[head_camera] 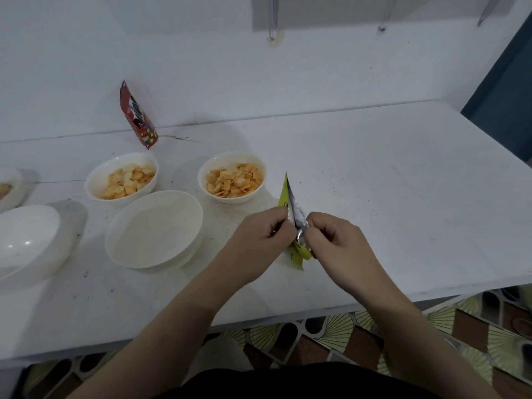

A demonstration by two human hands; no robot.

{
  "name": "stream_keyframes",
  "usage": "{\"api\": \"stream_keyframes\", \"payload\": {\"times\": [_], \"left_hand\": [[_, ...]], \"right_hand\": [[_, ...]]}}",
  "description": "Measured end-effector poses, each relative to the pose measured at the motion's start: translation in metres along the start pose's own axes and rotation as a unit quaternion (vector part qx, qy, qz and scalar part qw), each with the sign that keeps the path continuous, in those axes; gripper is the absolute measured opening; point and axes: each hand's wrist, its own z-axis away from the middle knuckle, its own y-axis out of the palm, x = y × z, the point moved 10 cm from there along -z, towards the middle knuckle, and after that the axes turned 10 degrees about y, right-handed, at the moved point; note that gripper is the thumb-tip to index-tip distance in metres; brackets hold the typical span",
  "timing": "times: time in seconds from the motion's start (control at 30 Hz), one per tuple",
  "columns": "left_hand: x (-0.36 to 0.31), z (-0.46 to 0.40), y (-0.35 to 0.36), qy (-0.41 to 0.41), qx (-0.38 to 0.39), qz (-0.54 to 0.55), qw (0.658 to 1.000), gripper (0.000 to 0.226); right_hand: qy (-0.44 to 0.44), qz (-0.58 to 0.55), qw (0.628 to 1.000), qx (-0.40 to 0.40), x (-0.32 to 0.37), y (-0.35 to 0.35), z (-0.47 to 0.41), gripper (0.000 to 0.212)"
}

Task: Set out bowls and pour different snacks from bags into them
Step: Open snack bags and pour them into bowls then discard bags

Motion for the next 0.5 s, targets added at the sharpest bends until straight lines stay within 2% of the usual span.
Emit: {"api": "stream_keyframes", "payload": {"times": [0.13,0.2,0.33,0.43,0.5], "left_hand": [[0.002,-0.004,-0.005,-0.013,0.011,-0.042,0.999,0.029],[0.000,-0.007,-0.011,-0.014,-0.009,-0.069,0.997,0.030],[-0.009,-0.006,-0.026,-0.011,-0.075,-0.145,0.987,0.031],[-0.009,-0.007,-0.030,-0.040,-0.101,-0.167,0.980,0.027],[-0.005,-0.011,-0.025,-0.060,-0.088,-0.148,0.983,0.021]], "right_hand": [[-0.043,0.085,0.995,0.018,0.016,-0.002,-0.004,0.025],[-0.041,0.112,0.993,-0.015,0.016,-0.011,-0.008,0.025],[-0.008,0.096,0.990,-0.101,0.012,-0.032,-0.009,0.025],[-0.017,0.120,0.989,-0.082,0.019,-0.024,-0.006,0.031],[-0.021,0.134,0.988,-0.069,0.024,-0.019,-0.005,0.035]]}}
